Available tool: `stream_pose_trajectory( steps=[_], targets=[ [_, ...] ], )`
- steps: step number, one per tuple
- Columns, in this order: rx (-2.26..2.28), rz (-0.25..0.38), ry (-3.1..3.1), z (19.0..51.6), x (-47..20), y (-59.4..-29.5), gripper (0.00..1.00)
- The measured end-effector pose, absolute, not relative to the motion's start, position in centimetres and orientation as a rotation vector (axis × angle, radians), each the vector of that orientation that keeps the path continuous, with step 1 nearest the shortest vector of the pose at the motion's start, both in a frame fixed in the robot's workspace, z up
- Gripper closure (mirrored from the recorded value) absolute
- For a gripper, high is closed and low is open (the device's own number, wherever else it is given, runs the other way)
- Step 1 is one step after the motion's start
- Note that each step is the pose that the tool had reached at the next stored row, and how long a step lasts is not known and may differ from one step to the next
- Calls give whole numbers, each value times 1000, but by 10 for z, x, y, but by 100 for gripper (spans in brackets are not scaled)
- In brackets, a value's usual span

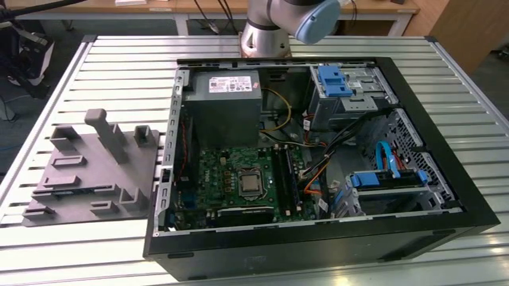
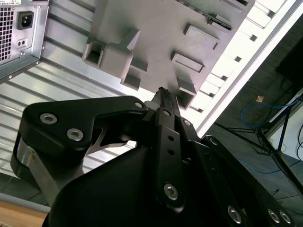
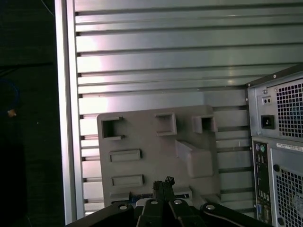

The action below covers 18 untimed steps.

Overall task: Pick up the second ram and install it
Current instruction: 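Reach for the second ram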

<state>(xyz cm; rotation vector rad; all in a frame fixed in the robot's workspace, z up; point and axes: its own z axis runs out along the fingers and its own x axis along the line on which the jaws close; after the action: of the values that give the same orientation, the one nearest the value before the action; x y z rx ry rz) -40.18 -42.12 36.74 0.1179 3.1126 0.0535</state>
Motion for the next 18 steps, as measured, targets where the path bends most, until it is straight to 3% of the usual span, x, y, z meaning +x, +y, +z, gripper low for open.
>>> stream_pose_trajectory(
  steps=[18],
  targets=[
    [118, 53, 3112, 354, -402, -424, 90]
  ],
)
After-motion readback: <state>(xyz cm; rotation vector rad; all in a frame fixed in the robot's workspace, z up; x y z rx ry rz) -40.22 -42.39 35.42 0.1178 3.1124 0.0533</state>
